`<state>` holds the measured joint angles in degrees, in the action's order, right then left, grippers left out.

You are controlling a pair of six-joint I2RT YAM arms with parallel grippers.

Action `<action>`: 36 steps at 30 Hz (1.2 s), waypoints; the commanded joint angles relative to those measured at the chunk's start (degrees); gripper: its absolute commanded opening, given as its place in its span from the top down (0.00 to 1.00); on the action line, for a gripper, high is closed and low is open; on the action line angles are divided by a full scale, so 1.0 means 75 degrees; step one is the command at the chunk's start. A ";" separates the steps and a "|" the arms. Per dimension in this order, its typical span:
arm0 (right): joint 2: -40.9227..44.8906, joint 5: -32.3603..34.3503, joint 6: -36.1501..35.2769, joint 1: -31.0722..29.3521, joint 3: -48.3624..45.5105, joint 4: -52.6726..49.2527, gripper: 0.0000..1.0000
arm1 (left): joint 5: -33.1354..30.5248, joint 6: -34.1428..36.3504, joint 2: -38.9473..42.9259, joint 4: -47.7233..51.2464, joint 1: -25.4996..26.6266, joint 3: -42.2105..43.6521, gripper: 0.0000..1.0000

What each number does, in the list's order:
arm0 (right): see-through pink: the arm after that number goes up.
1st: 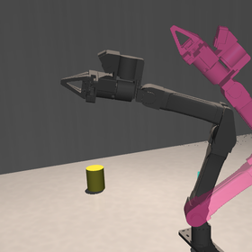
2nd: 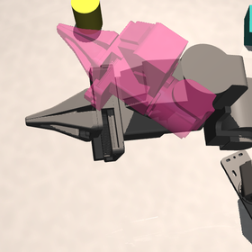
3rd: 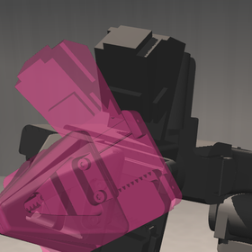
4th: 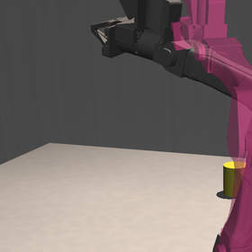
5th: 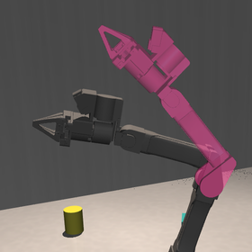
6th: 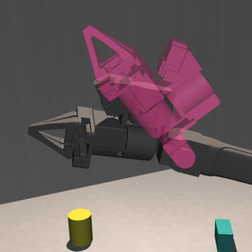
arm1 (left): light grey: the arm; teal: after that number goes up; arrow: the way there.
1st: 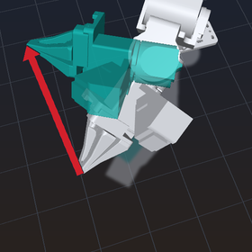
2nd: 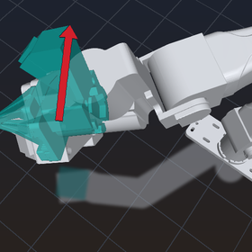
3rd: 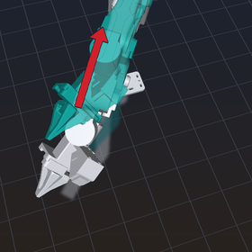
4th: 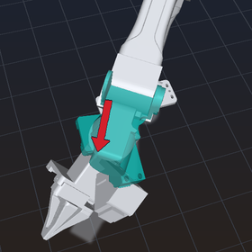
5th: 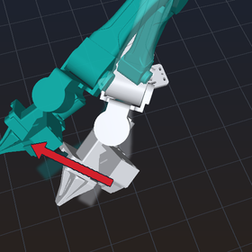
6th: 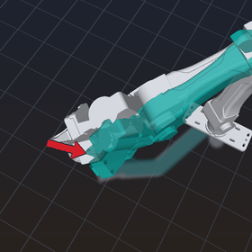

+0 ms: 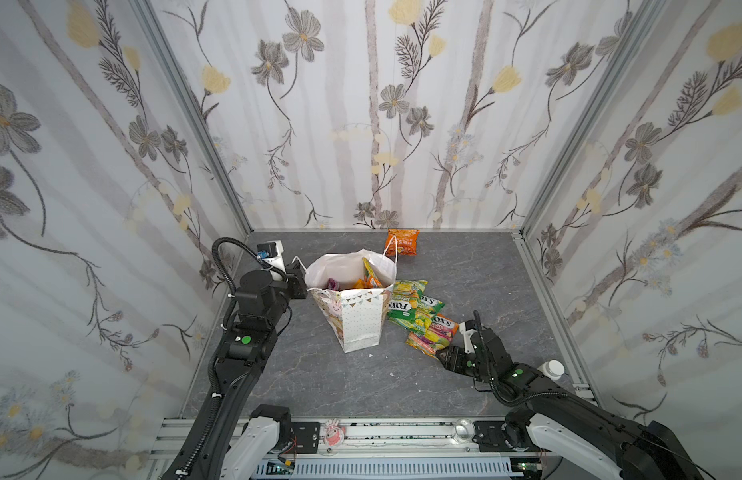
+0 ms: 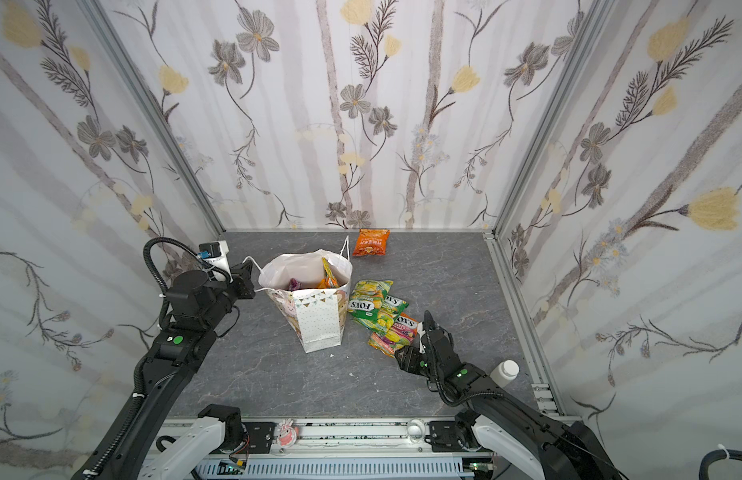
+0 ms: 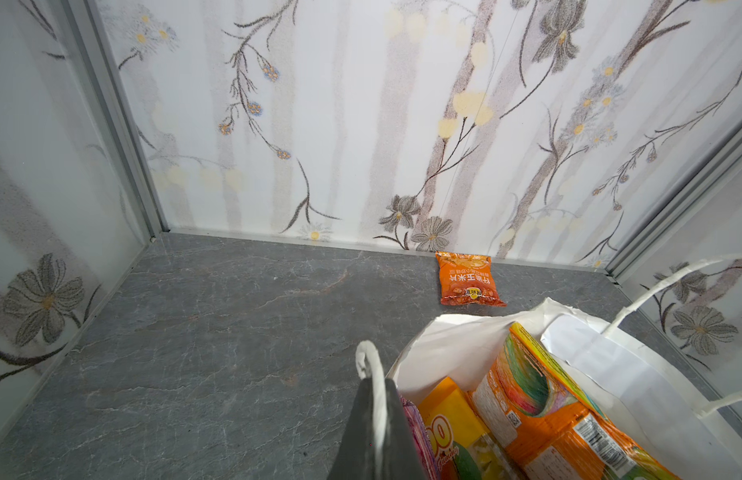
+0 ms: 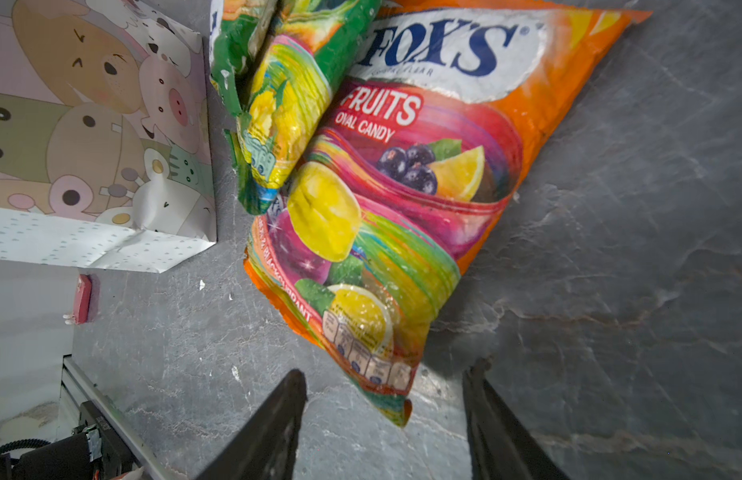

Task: Place the snacks into the paper bag
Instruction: 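Lower the right gripper onto the orange FOX'S FRUITS bag in the pile and grasp it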

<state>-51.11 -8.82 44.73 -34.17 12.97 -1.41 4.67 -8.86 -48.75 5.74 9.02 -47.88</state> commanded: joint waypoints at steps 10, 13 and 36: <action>0.0071 0.0482 0.0491 -0.0014 -0.0582 0.1207 0.44 | 0.0072 -0.0021 0.0120 -0.0235 -0.0007 -0.0062 1.00; 0.0109 0.0536 0.0518 -0.0022 -0.0602 0.1122 0.48 | 0.0057 -0.0019 0.0153 -0.0254 -0.0013 -0.0051 1.00; 0.0035 0.0578 0.0472 0.0015 -0.0416 0.1232 1.00 | -0.0180 0.0045 0.0115 -0.0222 -0.0010 -0.0028 1.00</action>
<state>-51.29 -5.23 49.30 -34.17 8.60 8.40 3.79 -8.99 -47.79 5.76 9.02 -47.90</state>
